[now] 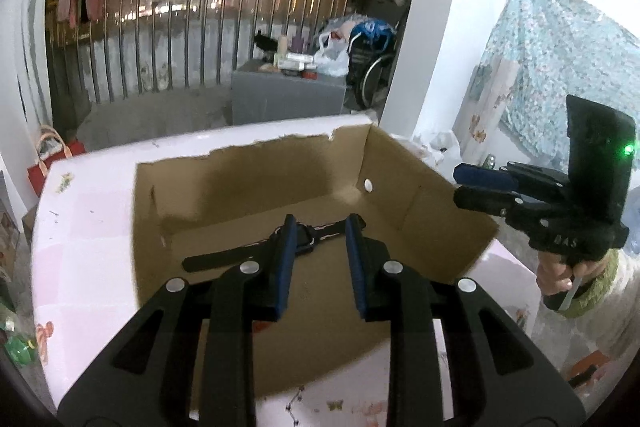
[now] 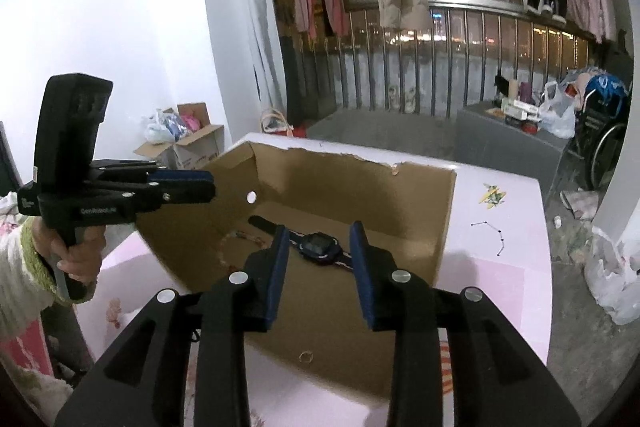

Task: Organize jewelry
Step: 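Open the right gripper to drop the charm into the box, withdraw, then lower the right gripper to the small silver piece and close on it, then lift the silver piece with the right gripper over the box, then open the right gripper to release the silver piece into the box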

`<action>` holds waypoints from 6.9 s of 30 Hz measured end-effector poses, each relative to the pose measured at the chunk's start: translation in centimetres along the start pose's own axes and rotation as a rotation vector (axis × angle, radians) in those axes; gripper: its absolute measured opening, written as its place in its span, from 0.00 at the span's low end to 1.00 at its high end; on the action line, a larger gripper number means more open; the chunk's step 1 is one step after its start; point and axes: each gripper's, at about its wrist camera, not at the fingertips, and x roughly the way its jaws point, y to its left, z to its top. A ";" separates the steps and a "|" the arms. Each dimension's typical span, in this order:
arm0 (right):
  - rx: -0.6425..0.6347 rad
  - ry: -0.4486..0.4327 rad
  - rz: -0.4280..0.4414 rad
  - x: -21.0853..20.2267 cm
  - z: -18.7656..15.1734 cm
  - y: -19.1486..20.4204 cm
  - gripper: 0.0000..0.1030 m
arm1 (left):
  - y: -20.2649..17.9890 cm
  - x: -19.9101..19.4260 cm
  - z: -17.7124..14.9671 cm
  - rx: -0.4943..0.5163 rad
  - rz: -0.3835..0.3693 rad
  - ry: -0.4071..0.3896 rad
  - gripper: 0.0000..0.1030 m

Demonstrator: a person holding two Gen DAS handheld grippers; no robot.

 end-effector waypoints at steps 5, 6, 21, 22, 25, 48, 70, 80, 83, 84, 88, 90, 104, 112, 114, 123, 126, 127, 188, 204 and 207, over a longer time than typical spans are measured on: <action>0.002 -0.014 -0.010 -3.0 -1.4 0.9 0.31 | -0.4 -4.0 -1.8 0.007 0.007 -0.038 0.23; 0.004 -0.015 -0.011 -3.4 -1.6 1.0 0.31 | -0.5 -4.8 -2.4 0.007 0.012 -0.040 0.23; 0.053 0.125 0.005 -5.9 -9.8 3.7 0.31 | -2.0 -6.9 -11.6 0.042 -0.010 0.069 0.23; 0.046 0.145 0.008 -5.5 -10.4 3.9 0.31 | -2.2 -6.4 -12.2 0.060 -0.008 0.082 0.23; 0.031 0.201 0.011 -4.4 -12.0 4.2 0.31 | -2.3 -5.4 -13.1 0.086 -0.018 0.108 0.23; -0.061 0.324 -0.040 -0.9 -14.7 3.5 0.14 | -2.4 -0.5 -13.8 0.165 -0.038 0.194 0.23; -0.004 0.304 -0.021 -0.8 -14.8 2.9 0.14 | -2.6 1.5 -14.1 0.220 0.000 0.248 0.18; -0.007 0.296 -0.011 -0.4 -14.6 3.3 0.14 | -3.3 2.1 -14.1 0.238 0.026 0.271 0.18; -0.007 0.295 -0.010 -0.2 -14.5 3.5 0.14 | -3.5 2.2 -14.1 0.239 0.030 0.273 0.18; -0.007 0.294 -0.010 -0.2 -14.5 3.5 0.14 | -3.5 2.2 -14.0 0.238 0.031 0.274 0.18; -0.005 0.293 -0.010 -0.3 -14.6 3.4 0.14 | -3.7 2.3 -13.9 0.239 0.021 0.283 0.12; -0.005 0.293 -0.010 -0.3 -14.6 3.4 0.14 | -3.8 2.4 -13.8 0.244 0.023 0.287 0.10; -0.002 0.289 -0.011 -0.3 -14.4 3.3 0.14 | -3.7 2.3 -14.0 0.233 0.028 0.281 0.07; -0.006 0.282 -0.012 -0.5 -14.3 3.1 0.14 | -3.1 1.6 -13.6 0.221 0.032 0.260 0.07; -0.007 0.277 -0.014 -0.6 -14.2 3.1 0.14 | -2.9 1.3 -13.4 0.214 0.036 0.250 0.07; -0.023 0.264 -0.022 -1.2 -13.8 3.7 0.14 | -2.9 0.1 -13.0 0.215 0.045 0.220 0.07; -0.027 0.254 -0.024 -1.6 -13.7 3.8 0.14 | -3.0 -0.3 -12.7 0.217 0.047 0.213 0.07; -0.028 0.248 -0.025 -1.9 -13.6 3.9 0.14 | -3.1 -0.6 -12.6 0.217 0.048 0.208 0.07; -0.034 0.018 0.036 -0.9 -1.5 -0.8 0.28 | -3.2 0.8 -1.8 0.106 0.001 0.050 0.20; -0.019 0.084 0.042 -5.9 -8.1 2.9 0.28 | -4.5 -6.5 -9.6 0.096 -0.027 0.085 0.20; -0.005 0.119 0.053 -5.7 -9.4 3.2 0.28 | -4.2 -6.0 -11.1 0.091 -0.033 0.112 0.20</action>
